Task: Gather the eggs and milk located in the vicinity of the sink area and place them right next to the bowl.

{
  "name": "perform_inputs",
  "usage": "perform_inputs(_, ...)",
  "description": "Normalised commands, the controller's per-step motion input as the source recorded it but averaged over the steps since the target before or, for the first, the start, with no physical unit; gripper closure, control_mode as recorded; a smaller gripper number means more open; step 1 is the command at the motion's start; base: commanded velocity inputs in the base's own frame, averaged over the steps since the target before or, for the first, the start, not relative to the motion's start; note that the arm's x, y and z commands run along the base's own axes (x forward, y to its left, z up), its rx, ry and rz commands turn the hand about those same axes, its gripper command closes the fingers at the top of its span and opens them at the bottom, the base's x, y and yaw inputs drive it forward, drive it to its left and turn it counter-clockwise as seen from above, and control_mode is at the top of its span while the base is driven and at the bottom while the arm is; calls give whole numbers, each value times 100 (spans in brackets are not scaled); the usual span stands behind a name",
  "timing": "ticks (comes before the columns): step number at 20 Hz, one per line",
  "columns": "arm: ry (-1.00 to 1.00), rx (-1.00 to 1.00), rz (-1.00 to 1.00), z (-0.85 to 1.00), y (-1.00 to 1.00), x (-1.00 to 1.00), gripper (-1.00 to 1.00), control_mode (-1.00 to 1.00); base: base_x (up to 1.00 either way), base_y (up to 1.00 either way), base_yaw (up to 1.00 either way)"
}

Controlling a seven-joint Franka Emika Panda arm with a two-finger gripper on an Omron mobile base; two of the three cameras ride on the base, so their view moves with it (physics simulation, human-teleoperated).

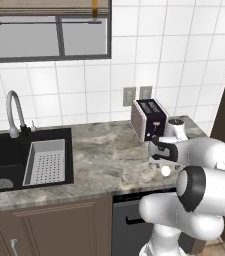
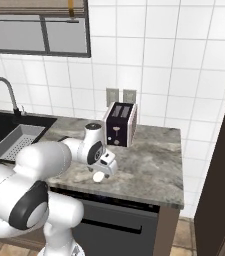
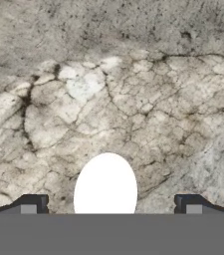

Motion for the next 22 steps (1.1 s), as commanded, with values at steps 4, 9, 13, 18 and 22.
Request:
perform_inputs(4,0,0,0,-6,1,-1,-100,-100,0,0,0)
perform_inputs(9,0,0,0,-14,9,0,-100,-100,0,0,0)
perform_inputs(13,0,0,0,-28,12,0,-100,-100,0,0,0)
perform_inputs(18,-1,0,0,-20,0,0,-100,-100,0,0,0)
perform_inputs(22,-2,0,0,-17,0,0,-100,-100,0,0,0)
